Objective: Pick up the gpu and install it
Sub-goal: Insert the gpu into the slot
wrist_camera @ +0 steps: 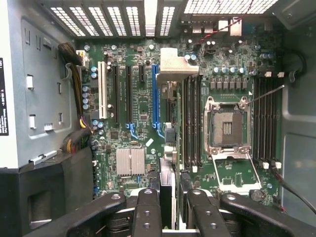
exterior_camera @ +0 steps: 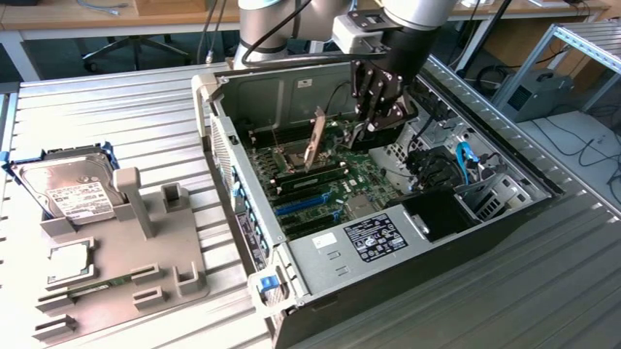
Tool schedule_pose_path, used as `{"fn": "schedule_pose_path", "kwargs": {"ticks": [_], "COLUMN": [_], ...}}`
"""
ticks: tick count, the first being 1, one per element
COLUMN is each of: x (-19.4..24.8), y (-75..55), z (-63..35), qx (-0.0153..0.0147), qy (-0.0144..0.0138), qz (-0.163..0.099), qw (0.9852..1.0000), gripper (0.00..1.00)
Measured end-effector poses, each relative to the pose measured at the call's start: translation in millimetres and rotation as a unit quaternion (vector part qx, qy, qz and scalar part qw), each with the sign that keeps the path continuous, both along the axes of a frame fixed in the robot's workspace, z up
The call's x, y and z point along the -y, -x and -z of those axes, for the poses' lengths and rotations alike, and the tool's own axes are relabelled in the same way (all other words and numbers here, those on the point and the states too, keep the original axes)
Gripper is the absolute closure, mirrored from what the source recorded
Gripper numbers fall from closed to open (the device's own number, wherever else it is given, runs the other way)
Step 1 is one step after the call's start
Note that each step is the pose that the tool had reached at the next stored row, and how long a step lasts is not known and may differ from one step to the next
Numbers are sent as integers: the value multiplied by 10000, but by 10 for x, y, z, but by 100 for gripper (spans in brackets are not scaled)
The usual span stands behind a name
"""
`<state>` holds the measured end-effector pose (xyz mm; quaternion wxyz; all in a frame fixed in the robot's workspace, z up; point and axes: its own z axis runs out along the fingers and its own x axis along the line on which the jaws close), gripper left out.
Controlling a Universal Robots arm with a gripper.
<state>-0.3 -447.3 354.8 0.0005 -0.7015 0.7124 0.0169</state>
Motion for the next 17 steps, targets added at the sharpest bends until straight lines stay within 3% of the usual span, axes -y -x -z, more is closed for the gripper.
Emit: {"fn": "schedule_pose_path", "kwargs": {"ticks": [17], "x": [32], "y": [29], "z": [28], "qx": [0], "qy": [1], "qz": [0], "qw": [10000], "gripper": [74]}}
